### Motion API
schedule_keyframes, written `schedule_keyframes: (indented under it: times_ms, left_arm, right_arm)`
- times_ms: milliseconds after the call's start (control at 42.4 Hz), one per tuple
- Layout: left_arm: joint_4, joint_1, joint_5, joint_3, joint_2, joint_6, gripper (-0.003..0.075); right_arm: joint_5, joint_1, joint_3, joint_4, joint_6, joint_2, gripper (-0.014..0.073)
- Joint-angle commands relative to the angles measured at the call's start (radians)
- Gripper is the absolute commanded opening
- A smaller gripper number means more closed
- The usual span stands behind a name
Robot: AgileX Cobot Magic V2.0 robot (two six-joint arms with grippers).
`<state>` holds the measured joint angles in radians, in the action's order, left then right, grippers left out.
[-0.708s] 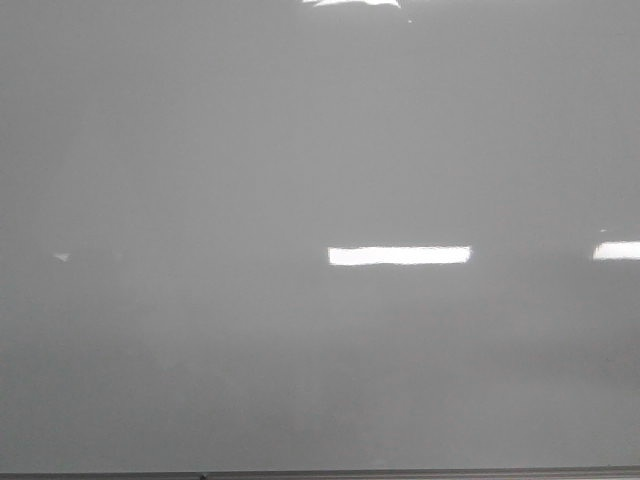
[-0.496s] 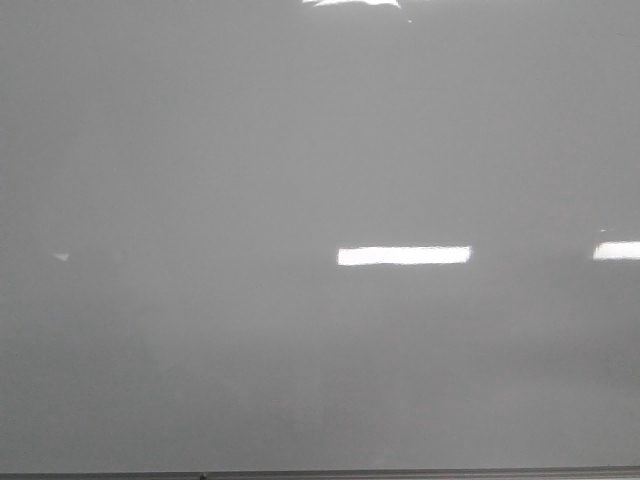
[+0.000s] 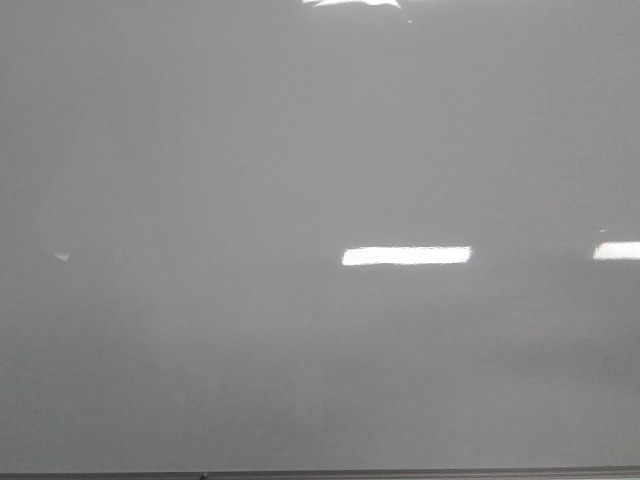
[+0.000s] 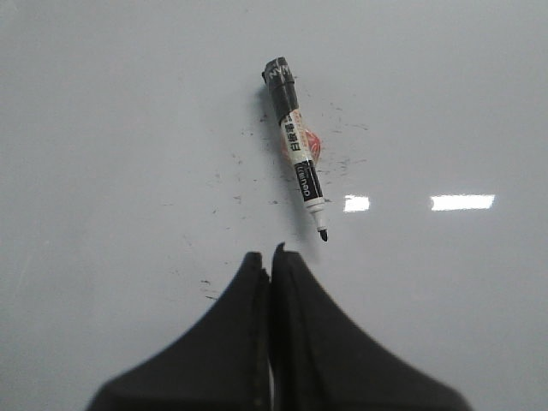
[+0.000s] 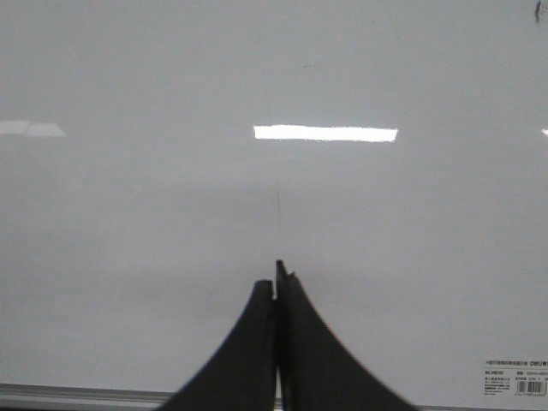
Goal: Write number 8 on whiteboard
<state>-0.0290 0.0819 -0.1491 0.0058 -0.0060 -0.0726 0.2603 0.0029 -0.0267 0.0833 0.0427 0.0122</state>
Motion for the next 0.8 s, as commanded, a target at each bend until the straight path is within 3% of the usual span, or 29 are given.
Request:
schedule_keyframes:
  times_ms: [0,472,661,779]
  left_arm:
    - [-0.001,0.004,0.084,0.014,-0.013,0.01,-0.0021]
    - [-0.001,0.004,0.089,0.014,-0.013,0.01,-0.0021]
    - [-0.012,0.004,0.149,0.014,-0.013,0.01,-0.0021]
    - [-0.078,0.004,0.266,0.006,-0.013,0.01,-0.0021]
  right_arm:
    - [-0.077,0.001,0.002,-0.01,0.004,0.016,-0.0058]
    - [-0.108,0.001,0.003,-0.01,0.004,0.016,-0.0058]
    - [-0.15,0.001,0.003,0.028,0.004,0.016,-0.0058]
    - [-0.173,0.001,0.028,0.075,0.004,0.016,-0.0058]
